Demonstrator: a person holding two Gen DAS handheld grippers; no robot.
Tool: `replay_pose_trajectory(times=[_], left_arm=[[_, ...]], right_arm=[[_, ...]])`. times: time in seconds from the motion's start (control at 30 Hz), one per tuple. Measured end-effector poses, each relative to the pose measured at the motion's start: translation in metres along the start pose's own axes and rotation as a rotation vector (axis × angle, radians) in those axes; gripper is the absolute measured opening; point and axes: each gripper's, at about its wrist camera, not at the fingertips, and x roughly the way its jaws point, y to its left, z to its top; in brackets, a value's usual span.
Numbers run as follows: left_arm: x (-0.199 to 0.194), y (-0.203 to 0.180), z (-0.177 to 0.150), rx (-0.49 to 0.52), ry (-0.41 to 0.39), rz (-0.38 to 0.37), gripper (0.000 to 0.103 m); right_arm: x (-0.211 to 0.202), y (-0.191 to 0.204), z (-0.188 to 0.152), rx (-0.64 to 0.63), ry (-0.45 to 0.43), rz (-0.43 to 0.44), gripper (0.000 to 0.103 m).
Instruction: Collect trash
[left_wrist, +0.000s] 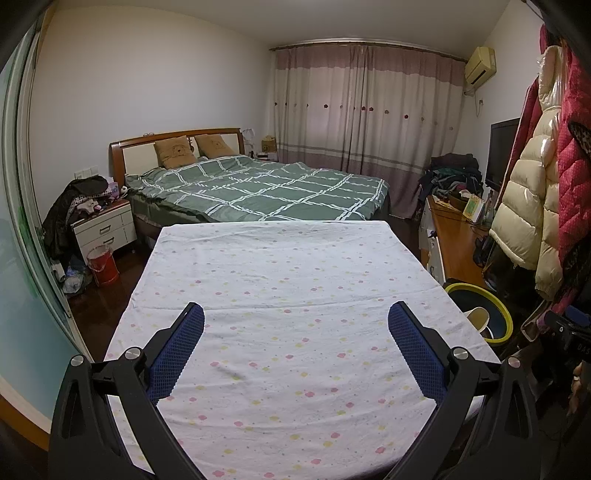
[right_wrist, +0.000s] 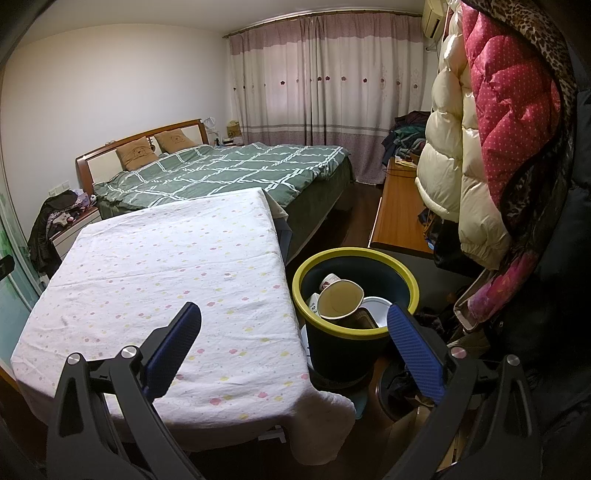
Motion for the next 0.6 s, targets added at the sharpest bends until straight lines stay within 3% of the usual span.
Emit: replay_pose_trajectory(times=[0.6], left_arm=[[0.0005,-0.0009,-0.0018,0.0,0.005,-0.002,0.098]], right_arm=[[0.0016,0.001,-0.001,-0.001,0.003,-0.001,0.096]])
